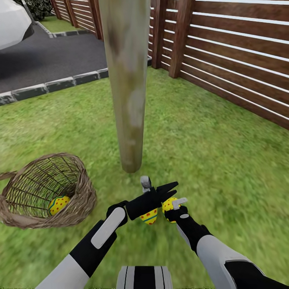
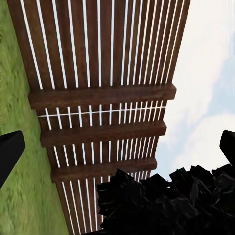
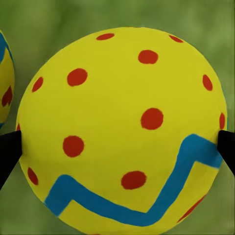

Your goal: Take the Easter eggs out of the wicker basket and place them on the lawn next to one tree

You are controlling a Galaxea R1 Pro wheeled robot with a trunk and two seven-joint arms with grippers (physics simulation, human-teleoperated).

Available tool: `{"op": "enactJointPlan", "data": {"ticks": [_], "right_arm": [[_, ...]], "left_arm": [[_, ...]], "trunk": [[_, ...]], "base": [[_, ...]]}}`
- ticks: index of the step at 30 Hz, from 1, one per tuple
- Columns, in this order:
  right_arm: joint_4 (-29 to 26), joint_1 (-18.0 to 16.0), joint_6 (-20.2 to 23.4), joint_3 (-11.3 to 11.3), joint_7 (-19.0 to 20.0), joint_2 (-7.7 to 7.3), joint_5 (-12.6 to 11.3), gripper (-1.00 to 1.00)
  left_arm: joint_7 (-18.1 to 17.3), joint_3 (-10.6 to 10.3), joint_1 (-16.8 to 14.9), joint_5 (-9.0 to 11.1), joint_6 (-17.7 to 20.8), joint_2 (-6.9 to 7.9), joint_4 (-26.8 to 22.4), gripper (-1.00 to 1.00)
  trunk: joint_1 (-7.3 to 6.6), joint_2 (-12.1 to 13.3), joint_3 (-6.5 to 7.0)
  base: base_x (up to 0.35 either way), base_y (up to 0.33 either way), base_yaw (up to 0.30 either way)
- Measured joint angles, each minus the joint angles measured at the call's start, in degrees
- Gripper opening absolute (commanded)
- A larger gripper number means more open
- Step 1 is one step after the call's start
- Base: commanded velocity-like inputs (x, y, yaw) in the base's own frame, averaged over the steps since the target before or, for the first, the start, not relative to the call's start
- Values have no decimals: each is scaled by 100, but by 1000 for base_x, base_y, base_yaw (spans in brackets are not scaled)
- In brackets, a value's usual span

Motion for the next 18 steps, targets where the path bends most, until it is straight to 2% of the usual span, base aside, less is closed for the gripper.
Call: {"op": "enactJointPlan", "data": {"ticks": [4,11,18], "right_arm": [[-1,0,-11,0,0,-6,0,-100],[-1,0,-2,1,0,-8,0,-100],[-12,-4,6,16,-1,-6,13,-100]], "left_arm": [[0,-1,2,0,0,0,-1,100],[-17,17,0,10,1,11,-66,100],[-53,42,-1,11,0,85,-260,100]], "trunk": [[8,-4,-67],[7,-4,-67],[19,-12,-177]], "base": [[0,0,0],[0,0,0],[0,0,0]]}}
